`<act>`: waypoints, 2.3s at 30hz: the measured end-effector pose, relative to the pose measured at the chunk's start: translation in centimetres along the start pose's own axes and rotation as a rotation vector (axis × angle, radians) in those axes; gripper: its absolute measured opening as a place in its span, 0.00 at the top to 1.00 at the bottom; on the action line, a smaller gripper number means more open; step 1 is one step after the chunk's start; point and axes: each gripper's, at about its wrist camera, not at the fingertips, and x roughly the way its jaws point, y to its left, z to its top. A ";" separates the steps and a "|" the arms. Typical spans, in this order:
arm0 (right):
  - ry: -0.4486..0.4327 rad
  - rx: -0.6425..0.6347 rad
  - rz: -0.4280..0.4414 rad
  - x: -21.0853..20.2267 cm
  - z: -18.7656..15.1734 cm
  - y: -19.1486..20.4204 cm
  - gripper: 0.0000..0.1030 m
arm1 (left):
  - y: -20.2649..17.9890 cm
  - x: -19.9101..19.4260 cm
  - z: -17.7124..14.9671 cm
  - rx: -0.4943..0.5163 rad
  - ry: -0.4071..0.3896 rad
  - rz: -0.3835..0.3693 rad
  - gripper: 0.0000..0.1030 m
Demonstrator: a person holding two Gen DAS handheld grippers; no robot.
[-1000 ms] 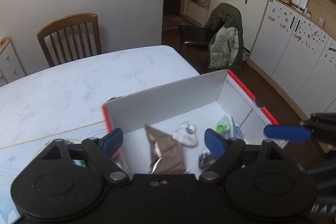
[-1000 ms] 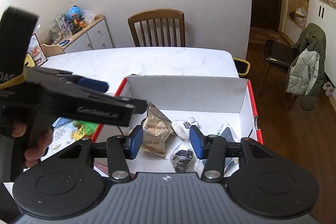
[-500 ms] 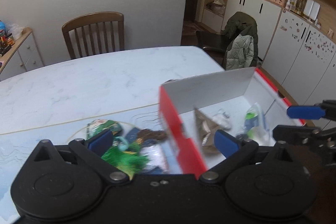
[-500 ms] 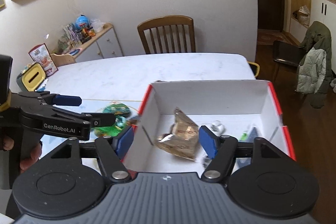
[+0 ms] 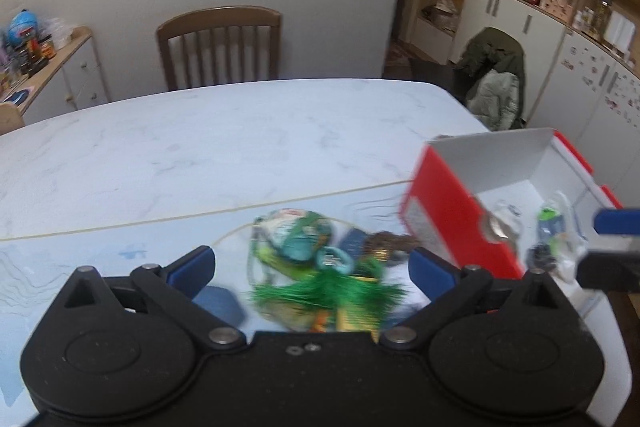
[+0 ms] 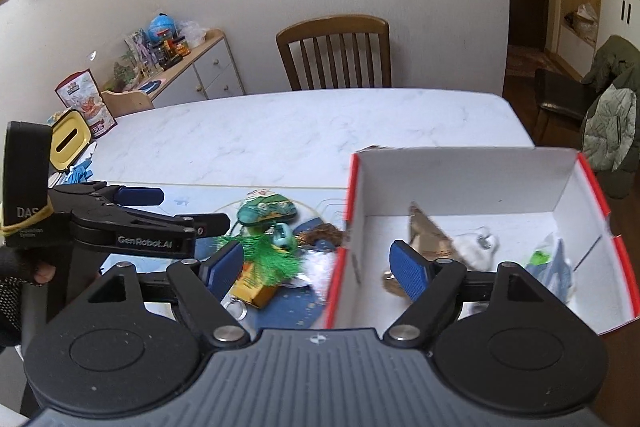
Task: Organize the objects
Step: 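Move both open tools back to the remaining items on the table, then grasp the brown bead bracelet with right tool while left closes on the green patterned pouch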
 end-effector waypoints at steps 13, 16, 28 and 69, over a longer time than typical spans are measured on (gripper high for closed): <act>0.056 -0.002 -0.056 5.2 0.8 6.8 0.22 | 5.9 3.4 1.2 -0.014 -0.002 -0.088 0.00; 0.080 0.016 -0.107 6.4 1.9 7.3 0.22 | 6.4 4.4 1.1 0.015 -0.008 -0.096 0.00; 0.219 0.282 -0.210 12.6 4.4 5.9 0.23 | 7.2 7.3 0.2 0.153 -0.021 -0.151 0.01; 0.258 0.602 -0.454 20.2 3.7 2.2 0.92 | 6.1 14.2 1.1 0.160 0.055 -0.348 0.48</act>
